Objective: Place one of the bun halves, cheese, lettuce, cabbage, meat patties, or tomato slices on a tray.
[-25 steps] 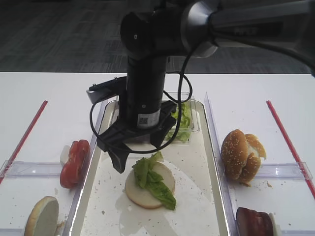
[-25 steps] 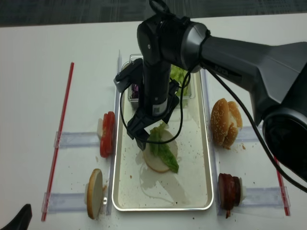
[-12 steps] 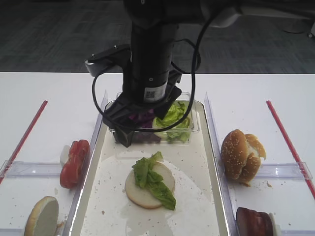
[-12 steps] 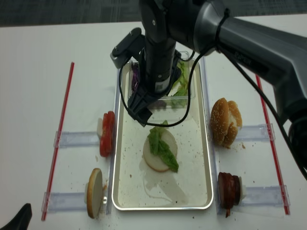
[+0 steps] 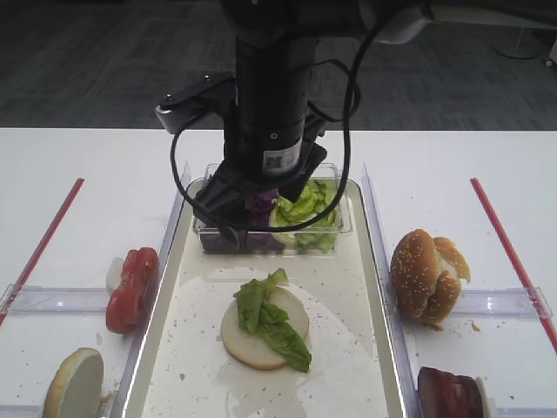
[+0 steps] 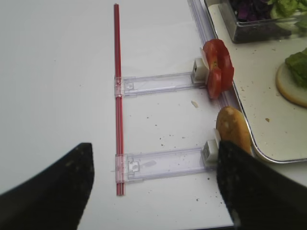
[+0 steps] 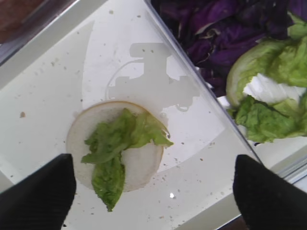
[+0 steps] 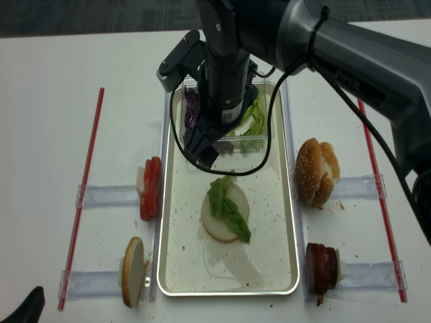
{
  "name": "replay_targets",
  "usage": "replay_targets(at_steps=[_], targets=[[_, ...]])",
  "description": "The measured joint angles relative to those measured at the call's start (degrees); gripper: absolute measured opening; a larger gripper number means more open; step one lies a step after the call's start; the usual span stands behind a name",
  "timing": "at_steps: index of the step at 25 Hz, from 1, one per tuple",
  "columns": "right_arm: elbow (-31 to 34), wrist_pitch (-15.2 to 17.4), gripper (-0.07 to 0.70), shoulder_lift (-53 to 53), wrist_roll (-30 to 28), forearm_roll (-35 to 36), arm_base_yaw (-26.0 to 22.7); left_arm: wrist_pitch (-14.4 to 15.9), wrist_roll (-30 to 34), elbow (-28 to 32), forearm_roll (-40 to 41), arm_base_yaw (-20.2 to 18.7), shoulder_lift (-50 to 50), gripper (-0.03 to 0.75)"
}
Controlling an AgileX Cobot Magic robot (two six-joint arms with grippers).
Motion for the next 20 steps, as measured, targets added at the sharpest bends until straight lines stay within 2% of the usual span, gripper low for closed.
replay_targets(at_steps=[6, 20], targets=[[0.0, 0.0, 0.598, -0.1, 1.7, -2.1, -2.3, 0.0, 0.0, 0.0, 0.0, 0.0, 0.0, 0.491], [0.0, 0.3, 0.577, -5.3, 2.8, -0.8, -22.7, 0.0, 0.0, 0.0, 0.0, 0.0, 0.0, 0.491]])
